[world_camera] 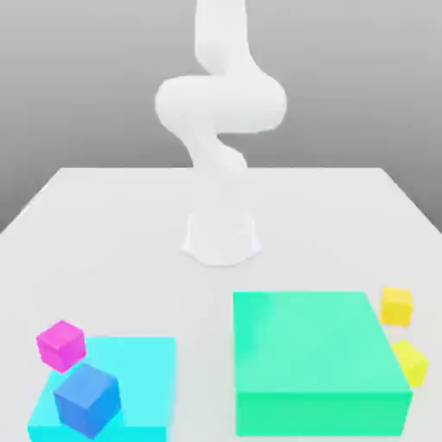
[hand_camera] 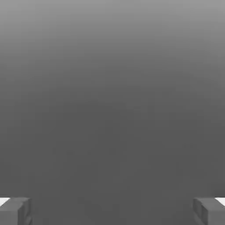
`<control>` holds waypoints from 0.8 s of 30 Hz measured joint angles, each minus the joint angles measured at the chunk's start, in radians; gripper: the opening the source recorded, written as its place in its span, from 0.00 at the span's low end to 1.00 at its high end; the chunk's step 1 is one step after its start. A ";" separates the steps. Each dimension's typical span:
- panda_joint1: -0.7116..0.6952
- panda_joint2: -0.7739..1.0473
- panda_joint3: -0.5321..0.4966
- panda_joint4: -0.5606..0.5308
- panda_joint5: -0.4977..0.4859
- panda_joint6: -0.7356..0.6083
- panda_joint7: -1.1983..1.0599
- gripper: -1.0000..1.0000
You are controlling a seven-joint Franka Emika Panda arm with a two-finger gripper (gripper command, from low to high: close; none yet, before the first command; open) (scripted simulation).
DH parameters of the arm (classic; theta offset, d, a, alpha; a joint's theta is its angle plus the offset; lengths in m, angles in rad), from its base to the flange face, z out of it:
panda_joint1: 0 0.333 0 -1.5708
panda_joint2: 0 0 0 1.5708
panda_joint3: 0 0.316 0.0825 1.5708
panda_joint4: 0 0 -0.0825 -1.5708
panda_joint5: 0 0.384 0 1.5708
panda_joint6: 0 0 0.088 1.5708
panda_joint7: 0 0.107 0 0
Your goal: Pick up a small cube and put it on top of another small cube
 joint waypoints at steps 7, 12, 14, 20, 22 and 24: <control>0.178 0.229 0.062 -0.111 0.063 0.134 -0.145 0.50; 0.291 0.387 0.129 -0.188 0.090 0.227 -0.233 0.50; 0.331 0.451 0.160 -0.219 0.093 0.265 -0.263 0.50; 0.443 0.644 0.262 -0.313 0.046 0.381 -0.313 0.50; 0.501 0.710 0.283 -0.345 -0.003 0.419 -0.305 0.50; 0.548 0.777 0.284 -0.375 -0.071 0.457 -0.284 0.50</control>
